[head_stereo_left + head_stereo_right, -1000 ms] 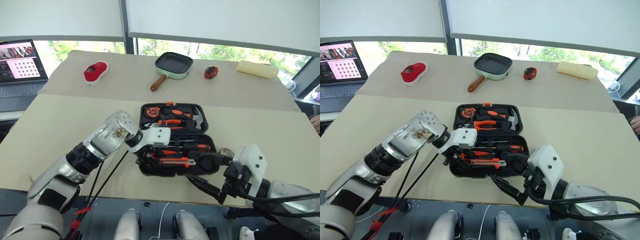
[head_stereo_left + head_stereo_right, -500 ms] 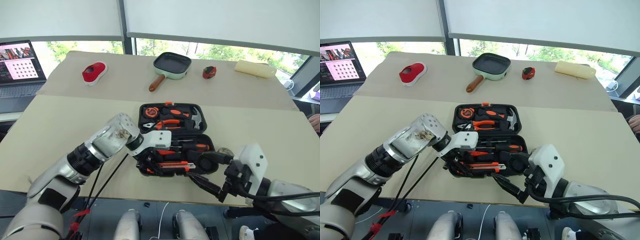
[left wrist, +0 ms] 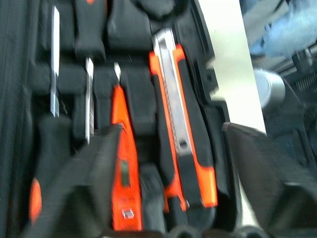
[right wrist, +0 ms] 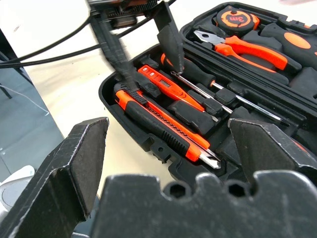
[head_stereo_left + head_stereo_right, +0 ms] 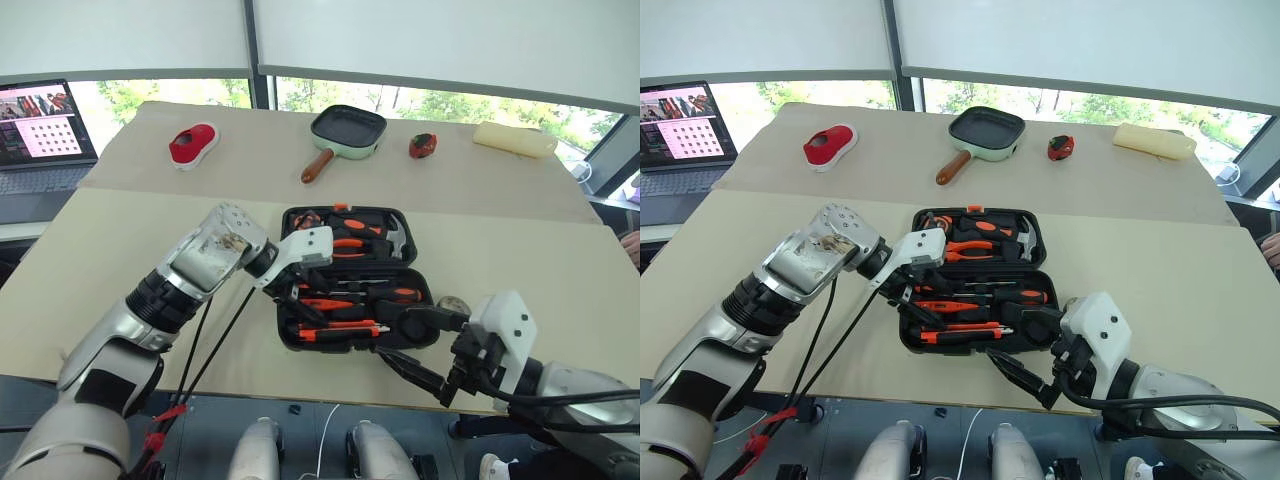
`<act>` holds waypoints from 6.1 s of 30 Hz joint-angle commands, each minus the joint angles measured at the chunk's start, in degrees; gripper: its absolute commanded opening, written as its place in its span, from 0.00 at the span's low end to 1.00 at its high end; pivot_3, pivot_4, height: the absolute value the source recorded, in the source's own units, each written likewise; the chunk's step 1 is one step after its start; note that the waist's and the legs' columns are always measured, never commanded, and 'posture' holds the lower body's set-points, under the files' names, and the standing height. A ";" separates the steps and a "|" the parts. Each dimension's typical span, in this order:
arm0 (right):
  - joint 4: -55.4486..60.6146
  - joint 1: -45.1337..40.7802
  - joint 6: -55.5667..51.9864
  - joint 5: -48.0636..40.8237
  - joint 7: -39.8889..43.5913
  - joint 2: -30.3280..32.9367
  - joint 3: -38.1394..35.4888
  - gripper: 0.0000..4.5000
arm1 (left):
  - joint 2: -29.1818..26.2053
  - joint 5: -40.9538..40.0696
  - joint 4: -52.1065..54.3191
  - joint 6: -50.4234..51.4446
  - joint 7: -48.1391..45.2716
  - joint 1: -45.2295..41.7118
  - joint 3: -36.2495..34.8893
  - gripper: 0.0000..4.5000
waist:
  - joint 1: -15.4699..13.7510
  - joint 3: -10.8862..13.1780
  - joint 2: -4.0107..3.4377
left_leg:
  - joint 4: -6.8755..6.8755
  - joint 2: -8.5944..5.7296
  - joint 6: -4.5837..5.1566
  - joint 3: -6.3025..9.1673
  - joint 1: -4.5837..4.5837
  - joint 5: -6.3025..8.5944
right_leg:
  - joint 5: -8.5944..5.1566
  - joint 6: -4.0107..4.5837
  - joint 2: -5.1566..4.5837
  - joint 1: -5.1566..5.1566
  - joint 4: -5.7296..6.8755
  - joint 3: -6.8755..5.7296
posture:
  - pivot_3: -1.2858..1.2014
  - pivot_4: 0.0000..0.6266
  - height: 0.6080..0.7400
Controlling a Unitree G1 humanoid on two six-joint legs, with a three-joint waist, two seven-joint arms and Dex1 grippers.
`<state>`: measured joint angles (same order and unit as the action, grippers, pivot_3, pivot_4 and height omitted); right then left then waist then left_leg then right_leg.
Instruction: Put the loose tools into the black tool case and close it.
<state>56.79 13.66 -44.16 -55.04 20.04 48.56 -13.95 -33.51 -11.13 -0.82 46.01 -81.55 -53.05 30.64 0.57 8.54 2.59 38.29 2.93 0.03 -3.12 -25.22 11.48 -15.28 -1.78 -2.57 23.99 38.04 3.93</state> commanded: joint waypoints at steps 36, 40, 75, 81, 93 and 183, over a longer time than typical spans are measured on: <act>0.22 2.87 1.30 2.23 2.07 0.76 -4.23 1.00 | 2.69 2.65 -4.39 -10.90 -2.33 2.86 -3.41 0.15 | 0.13 -0.16 -0.16 | -0.02 0.02 0.19 0.00 0.76 0.12 | -0.19 -0.21 0.02 -0.83 -0.12 0.00 | 0.52 0.24 1.00; -1.91 7.95 1.19 1.46 4.83 0.35 -12.76 1.00 | 2.57 -4.69 -10.37 -9.44 -2.73 -0.54 -13.82 0.48 | -0.06 -0.11 -0.10 | 0.08 0.00 0.18 0.03 0.58 0.12 | -0.33 -0.44 0.02 -0.77 -0.10 -0.01 | 0.52 0.24 1.00; -41.90 -14.06 13.30 36.27 28.96 7.75 12.01 0.87 | -14.12 -26.03 19.81 -6.09 -0.66 21.44 -30.41 1.00 | -0.03 0.04 -0.21 | 0.01 -0.02 0.20 -0.18 0.66 0.15 | -0.21 -0.14 -0.06 -0.81 -0.28 0.09 | 0.52 0.24 1.00; -45.98 -17.12 15.94 39.47 29.04 5.23 14.78 0.40 | -14.55 -26.32 19.42 -6.74 -0.02 21.65 -30.16 1.00 | 0.21 0.04 -0.21 | 0.01 -0.01 0.20 -0.18 0.73 0.15 | -0.22 -0.15 -0.04 -0.85 -0.24 0.08 | 0.52 0.24 1.00; -34.12 -14.89 8.99 30.01 35.10 9.94 3.11 0.01 | -13.86 -25.42 17.49 -8.97 -0.72 20.62 -28.75 1.00 | -0.27 0.05 -0.22 | 0.00 0.01 0.20 -0.22 0.77 0.15 | -0.22 -0.16 -0.04 -0.86 -0.23 0.09 | 0.52 0.24 1.00; -45.73 -29.18 -5.26 32.33 32.74 2.31 5.22 0.63 | -8.99 -12.78 -8.82 3.29 23.08 22.26 -32.40 0.59 | 0.05 0.17 -0.22 | -0.28 0.00 0.18 -0.26 0.89 0.11 | -0.17 -0.04 -0.07 -0.76 -0.17 0.05 | 0.52 0.24 1.00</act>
<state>11.43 -10.51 -43.17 -18.14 54.35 52.20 -5.44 -44.11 -19.50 -9.43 39.96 -60.92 -26.13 1.02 0.62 8.71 2.37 38.00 2.94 0.22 -3.36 -24.34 11.57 -15.45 -1.83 -2.61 23.23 37.87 3.98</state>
